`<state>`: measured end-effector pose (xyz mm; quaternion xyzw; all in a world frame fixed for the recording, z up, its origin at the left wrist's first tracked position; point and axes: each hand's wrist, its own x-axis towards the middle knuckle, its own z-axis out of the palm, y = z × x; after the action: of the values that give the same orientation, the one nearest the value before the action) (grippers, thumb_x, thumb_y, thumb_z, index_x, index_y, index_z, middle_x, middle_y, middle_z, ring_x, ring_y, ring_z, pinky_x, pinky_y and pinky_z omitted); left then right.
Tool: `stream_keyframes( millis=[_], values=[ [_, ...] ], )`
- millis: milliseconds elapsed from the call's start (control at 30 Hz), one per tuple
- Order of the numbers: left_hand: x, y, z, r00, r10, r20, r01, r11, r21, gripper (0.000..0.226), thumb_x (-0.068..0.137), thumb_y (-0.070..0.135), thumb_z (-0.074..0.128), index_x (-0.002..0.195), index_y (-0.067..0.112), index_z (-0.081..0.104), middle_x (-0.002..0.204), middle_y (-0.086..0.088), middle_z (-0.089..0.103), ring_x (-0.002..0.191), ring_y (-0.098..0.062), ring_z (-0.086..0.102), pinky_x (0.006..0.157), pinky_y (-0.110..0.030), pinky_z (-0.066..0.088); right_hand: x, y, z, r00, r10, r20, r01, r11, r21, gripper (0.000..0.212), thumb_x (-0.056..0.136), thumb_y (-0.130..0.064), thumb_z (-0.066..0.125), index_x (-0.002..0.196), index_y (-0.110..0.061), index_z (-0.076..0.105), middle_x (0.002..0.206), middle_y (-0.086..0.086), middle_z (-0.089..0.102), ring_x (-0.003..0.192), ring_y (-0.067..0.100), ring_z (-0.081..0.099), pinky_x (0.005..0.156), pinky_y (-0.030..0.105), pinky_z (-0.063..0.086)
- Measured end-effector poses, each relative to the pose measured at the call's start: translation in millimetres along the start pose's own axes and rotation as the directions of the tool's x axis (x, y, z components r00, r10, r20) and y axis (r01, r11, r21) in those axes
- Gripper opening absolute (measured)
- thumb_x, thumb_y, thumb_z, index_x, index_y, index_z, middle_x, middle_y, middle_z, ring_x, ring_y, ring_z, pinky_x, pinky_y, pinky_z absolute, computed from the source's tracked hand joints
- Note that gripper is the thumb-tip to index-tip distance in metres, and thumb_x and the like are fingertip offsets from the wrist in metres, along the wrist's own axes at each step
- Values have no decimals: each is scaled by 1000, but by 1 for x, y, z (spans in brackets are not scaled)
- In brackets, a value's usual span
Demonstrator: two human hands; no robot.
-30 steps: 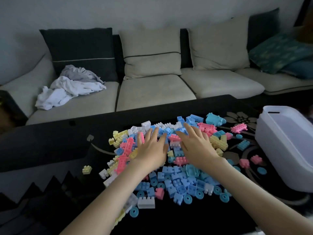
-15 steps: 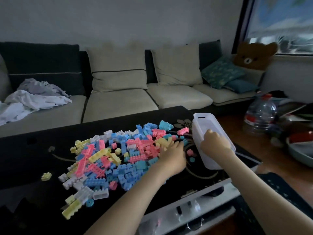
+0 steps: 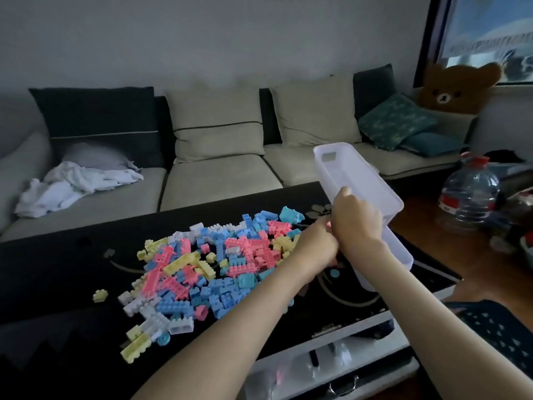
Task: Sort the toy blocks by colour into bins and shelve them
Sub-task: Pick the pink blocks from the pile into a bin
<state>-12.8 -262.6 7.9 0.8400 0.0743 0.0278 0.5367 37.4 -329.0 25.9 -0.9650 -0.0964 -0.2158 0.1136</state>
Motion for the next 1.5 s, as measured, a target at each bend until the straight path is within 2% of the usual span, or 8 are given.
stream_keyframes(
  millis=[133,333,500,633,1033,1200,1333,1500],
  values=[
    [-15,-7,-39,975,-223,11,189,797,-574,29,98,27,40,109,12,62,98,-8,68,89,-20,63,89,-40,52,-24,-48,-6,993,-109,52,104,990,95,12,93,-7,46,106,-6,45,98,11,65,91,29,66,62,31,40],
    [-49,-62,-113,928,-363,-88,173,625,-761,37,88,39,52,117,18,62,106,-2,71,101,-19,66,69,-29,54,-75,-137,1,908,-396,139,370,911,179,21,92,-2,40,112,-4,45,107,11,65,98,30,66,72,33,46],
    [-103,-106,-179,866,-414,-280,25,596,-803,45,88,44,50,129,26,52,119,-1,66,103,-19,65,58,-27,55,-117,-207,-1,770,-621,149,549,763,341,28,93,-7,41,120,-4,45,112,14,64,102,31,63,81,35,46],
    [-170,-149,-238,749,-445,-491,-54,698,-714,35,91,34,47,125,28,53,117,-3,67,98,-21,67,58,-30,56,-162,-254,3,445,-888,117,791,451,413,41,90,-13,44,131,-8,37,115,13,60,107,31,55,98,36,30],
    [-276,-217,-295,609,-674,-418,293,681,-671,22,95,37,48,108,24,60,106,-7,67,99,-26,65,78,-39,56,-213,-304,43,120,-946,302,719,293,630,54,92,-25,49,143,-28,33,148,-6,36,141,14,21,116,35,8],
    [-268,-228,-298,547,-698,-462,333,688,-645,20,94,31,45,103,22,61,104,-6,66,98,-26,63,81,-41,53,-204,-302,51,91,-948,306,591,298,750,53,92,-21,52,143,-28,36,150,-8,33,140,11,23,116,31,17],
    [-243,-226,-309,264,-535,-802,548,768,-332,46,90,30,44,131,10,46,134,-12,41,118,-32,45,81,-35,41,-168,-287,52,188,-919,348,389,394,833,50,93,-21,54,141,-28,39,147,-8,36,134,9,33,101,20,25],
    [-195,-193,-298,559,-73,-826,556,772,309,35,95,23,49,129,18,51,147,-8,26,135,-30,22,101,-37,33,-111,-261,95,622,-671,404,375,708,599,35,92,-12,47,126,-8,49,120,12,57,99,23,56,76,28,42]
  ],
)
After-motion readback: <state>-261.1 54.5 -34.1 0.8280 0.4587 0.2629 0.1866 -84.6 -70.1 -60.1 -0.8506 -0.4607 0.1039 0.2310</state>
